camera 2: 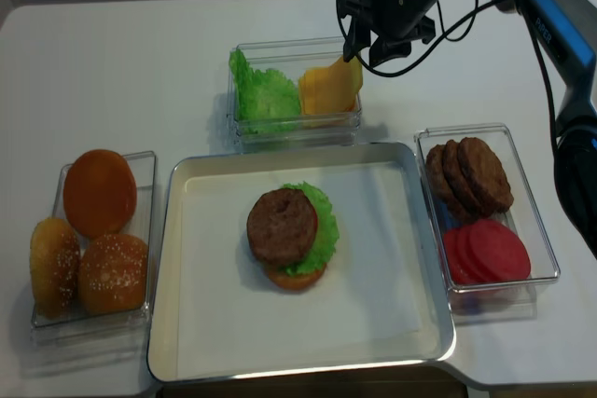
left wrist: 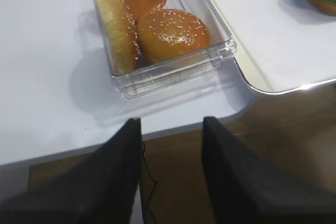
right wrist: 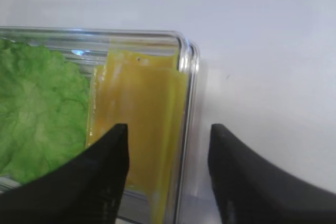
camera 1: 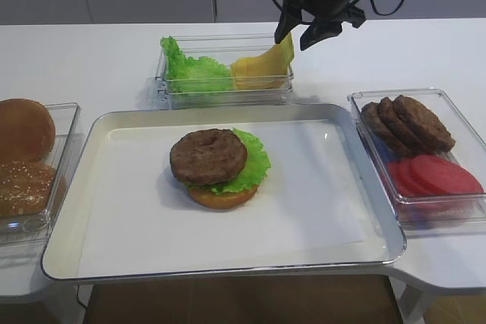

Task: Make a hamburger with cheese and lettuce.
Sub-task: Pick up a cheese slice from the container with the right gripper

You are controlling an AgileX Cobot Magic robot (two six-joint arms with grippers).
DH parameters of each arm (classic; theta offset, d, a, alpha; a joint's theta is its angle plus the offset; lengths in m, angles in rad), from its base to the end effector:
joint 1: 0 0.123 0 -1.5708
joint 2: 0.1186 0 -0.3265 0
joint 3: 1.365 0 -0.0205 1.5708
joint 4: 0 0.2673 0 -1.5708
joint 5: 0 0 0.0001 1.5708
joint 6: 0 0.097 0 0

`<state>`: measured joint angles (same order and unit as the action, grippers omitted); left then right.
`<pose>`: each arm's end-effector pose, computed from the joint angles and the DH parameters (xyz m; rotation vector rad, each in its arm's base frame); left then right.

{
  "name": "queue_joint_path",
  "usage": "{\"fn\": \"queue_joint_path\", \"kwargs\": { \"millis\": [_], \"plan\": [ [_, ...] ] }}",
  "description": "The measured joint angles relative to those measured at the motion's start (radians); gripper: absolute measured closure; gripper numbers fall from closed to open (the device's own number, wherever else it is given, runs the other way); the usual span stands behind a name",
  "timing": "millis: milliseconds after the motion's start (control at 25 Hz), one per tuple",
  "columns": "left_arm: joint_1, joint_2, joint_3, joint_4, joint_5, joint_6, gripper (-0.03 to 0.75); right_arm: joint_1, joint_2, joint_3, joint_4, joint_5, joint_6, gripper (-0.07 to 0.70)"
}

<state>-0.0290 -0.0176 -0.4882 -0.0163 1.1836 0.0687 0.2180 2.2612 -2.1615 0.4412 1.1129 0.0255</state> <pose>-0.0342 -0.0005 0.2682 0.1076 2.1586 0.0030 0.5246 0.1543 0.2863 -0.1145 2.6788 0.6679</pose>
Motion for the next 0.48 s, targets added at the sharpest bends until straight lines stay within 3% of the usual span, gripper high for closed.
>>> {"fn": "queue_joint_path", "kwargs": {
  "millis": [480],
  "plan": [
    [0.0,0.0,0.0,0.0,0.0,0.0,0.427,0.0,0.0,0.0,0.004,0.012,0.0,0.317]
  ]
}}
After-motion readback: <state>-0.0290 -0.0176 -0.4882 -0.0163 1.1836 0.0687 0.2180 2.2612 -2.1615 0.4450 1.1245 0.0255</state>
